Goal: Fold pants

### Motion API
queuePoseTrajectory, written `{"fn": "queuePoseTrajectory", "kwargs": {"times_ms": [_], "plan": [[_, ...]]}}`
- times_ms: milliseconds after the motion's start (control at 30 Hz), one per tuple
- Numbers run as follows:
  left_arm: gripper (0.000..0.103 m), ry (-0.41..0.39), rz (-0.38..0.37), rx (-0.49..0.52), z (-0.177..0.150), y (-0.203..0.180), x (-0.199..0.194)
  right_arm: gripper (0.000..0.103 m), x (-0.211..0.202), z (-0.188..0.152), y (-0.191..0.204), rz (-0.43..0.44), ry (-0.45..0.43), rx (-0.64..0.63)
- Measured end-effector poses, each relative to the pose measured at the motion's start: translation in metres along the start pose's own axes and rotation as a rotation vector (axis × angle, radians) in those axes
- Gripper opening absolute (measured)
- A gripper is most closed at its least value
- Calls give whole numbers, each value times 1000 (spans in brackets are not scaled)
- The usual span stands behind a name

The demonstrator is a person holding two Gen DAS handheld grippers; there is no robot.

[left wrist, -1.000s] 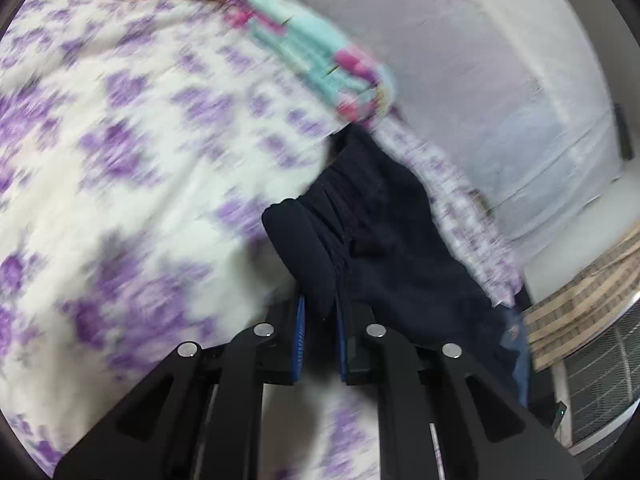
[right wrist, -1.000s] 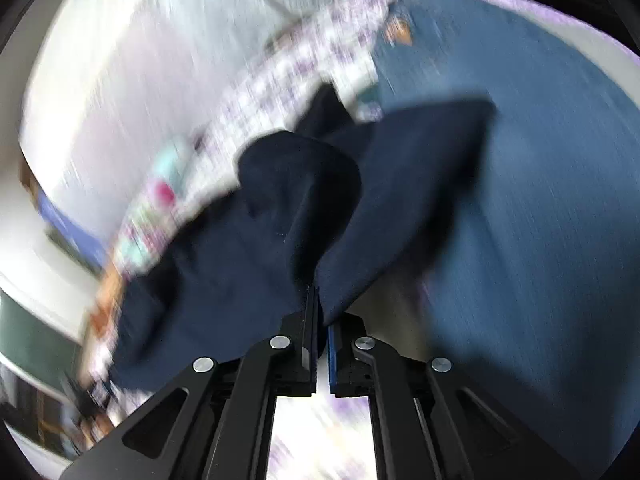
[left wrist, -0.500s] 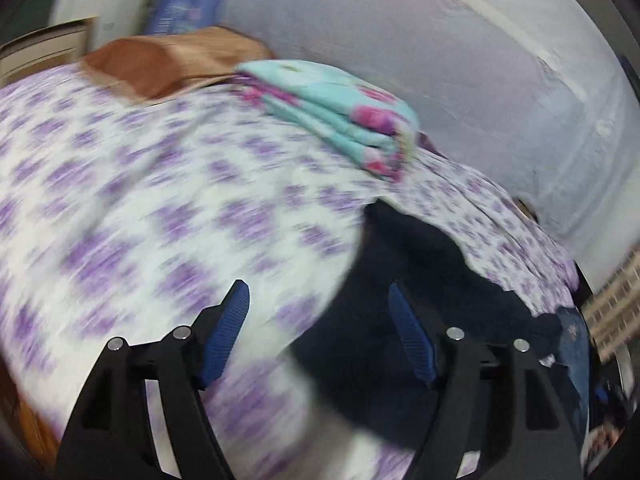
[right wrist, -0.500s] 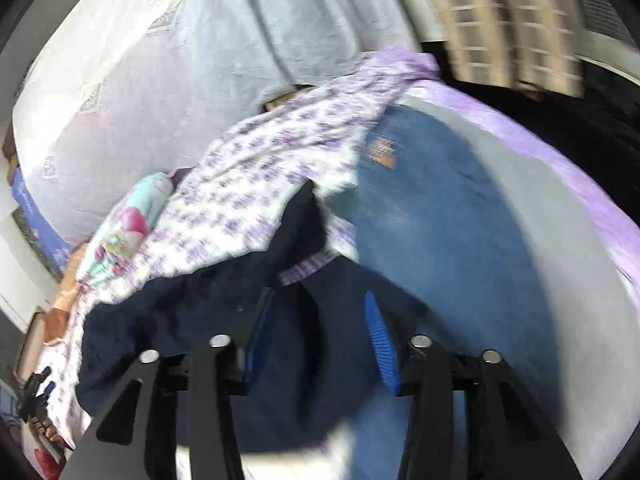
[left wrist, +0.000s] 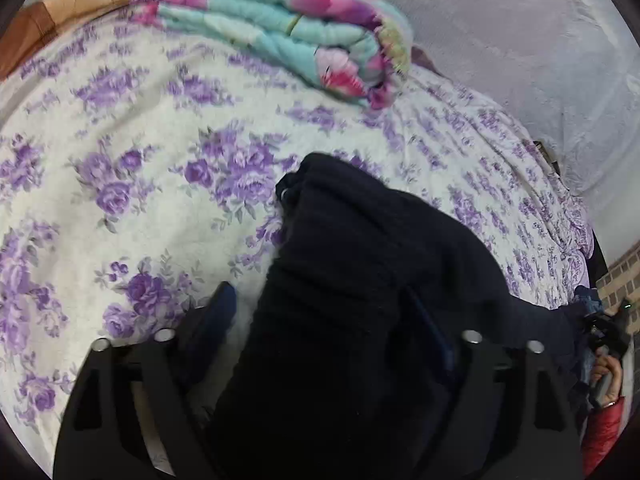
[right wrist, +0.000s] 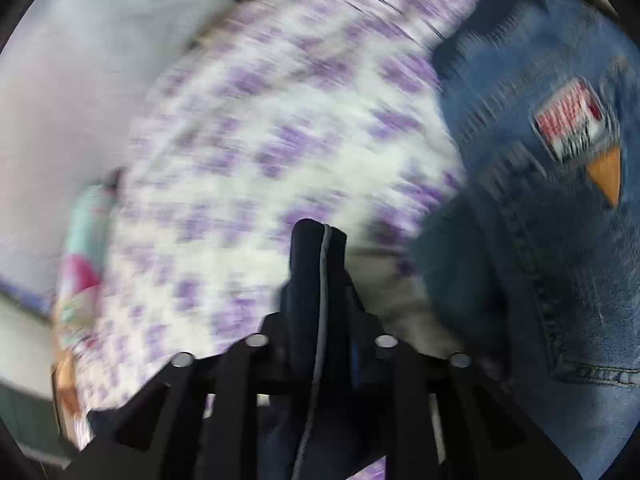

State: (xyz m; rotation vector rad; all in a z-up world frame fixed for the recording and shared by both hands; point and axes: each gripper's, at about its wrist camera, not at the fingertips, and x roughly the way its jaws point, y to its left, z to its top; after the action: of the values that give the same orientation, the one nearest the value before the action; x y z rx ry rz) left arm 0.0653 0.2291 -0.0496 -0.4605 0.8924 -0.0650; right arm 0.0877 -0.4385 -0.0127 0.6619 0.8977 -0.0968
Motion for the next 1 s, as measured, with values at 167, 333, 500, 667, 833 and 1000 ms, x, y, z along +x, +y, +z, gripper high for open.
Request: {"fn": "queuePoseTrajectory", "kwargs": {"times_ms": [167, 333, 500, 667, 833, 1000], "plan": [[39, -57, -145, -42, -8, 17, -18, 18, -146, -45, -22, 272, -282, -101], [40, -50, -155, -44, -8, 14, -16, 65, -232, -107, -180, -126, -311, 168], [45, -34, -164, -84, -8, 20, -12, 58, -263, -130, -228, -26, -343, 292], [48, -39, -190, -120, -12, 27, -14, 58, -196, -97, -152, 61, -161, 77], [49, -44, -208, -141, -14, 31, -14, 27, -121, -74, -111, -86, -24, -15], [49, -51, -210, -138, -13, 31, -15, 15, -163, -68, -64, -3, -158, -185]]}}
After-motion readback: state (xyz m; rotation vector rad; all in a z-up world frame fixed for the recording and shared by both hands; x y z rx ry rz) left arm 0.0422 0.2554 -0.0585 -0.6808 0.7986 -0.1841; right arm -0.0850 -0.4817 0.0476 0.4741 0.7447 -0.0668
